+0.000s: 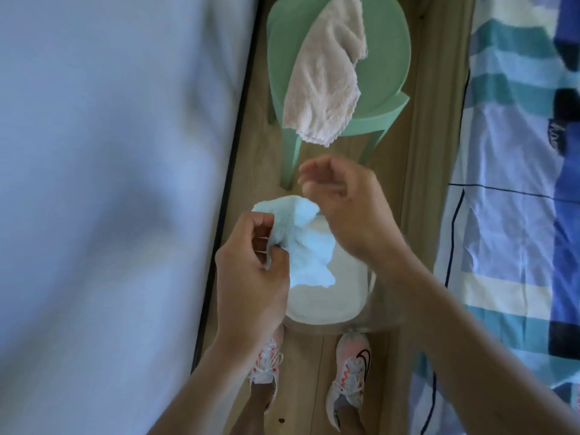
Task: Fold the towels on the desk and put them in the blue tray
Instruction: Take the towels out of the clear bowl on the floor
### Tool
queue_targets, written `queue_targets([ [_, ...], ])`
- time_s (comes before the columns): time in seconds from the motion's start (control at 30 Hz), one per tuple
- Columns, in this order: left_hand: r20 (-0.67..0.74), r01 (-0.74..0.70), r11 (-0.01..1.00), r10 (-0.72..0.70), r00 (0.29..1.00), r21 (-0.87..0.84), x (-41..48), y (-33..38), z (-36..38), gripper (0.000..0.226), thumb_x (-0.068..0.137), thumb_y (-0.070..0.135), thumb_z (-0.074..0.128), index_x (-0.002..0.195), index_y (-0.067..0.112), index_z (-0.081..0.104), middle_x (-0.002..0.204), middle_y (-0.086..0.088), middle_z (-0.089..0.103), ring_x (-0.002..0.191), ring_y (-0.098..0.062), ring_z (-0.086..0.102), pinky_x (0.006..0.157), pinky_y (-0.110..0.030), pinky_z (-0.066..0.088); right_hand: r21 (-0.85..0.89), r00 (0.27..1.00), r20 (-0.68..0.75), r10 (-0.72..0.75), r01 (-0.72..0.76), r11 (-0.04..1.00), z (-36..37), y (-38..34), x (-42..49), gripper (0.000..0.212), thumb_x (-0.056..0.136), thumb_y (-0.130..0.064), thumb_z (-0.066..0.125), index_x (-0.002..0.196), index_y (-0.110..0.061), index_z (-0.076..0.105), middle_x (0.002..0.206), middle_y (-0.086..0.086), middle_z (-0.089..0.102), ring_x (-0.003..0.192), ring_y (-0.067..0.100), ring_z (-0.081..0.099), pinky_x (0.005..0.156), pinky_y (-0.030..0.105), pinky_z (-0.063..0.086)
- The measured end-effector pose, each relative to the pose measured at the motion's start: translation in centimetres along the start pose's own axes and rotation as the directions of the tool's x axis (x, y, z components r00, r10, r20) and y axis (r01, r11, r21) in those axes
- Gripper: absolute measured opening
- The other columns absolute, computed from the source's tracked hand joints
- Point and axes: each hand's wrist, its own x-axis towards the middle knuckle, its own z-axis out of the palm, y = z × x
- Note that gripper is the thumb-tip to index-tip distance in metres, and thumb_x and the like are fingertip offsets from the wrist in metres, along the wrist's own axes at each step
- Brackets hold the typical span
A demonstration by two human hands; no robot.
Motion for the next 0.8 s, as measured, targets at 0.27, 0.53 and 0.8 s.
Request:
queue_targets([
  [0.27,-0.029,0.043,0.999,-0.043,0.999,-0.012,1.2,-0.5,-0.2,0.036,0.084,-0.007,0.057,0.090,0.028,0.062,0.087,0.016,0.072,0.081,-0.008,0.070,0.065,-0.019,0.055,-0.795,0.979,0.118,-0.168,0.194,0.575,2.5,2.9,12.0,0.033,0.086,-0.019,0.066,0.117,-0.025,0.071,0.166,0.003,0.012,0.155,0.027,0.003,0.125,0.048,0.011],
  [0.53,-0.041,0.046,0.999,-0.047,0.998,-0.019,1.4,1.0,-0.9,0.037,0.087,-0.005,0.059,0.092,0.031,0.062,0.089,0.015,0.073,0.084,-0.007,0.071,0.068,-0.020,0.057,-0.673,0.953,-0.054,-0.298,0.186,0.716,0.2,2.1,12.2,0.032,0.079,-0.015,0.053,0.106,-0.019,0.069,0.122,-0.003,0.063,0.105,0.026,0.062,0.106,0.041,0.041],
  [0.8,-0.129,-0.041,0.998,0.034,0.991,-0.051,0.0,7.2,-0.6,0.025,0.091,-0.004,0.059,0.104,0.016,0.053,0.094,0.007,0.072,0.086,-0.011,0.070,0.069,-0.016,0.054,-0.348,0.812,-0.344,-0.471,0.356,0.867,-8.3,-4.8,5.5,0.024,0.087,-0.004,0.054,0.101,-0.008,0.073,0.103,0.000,0.074,0.087,0.015,0.067,0.076,0.035,0.053],
])
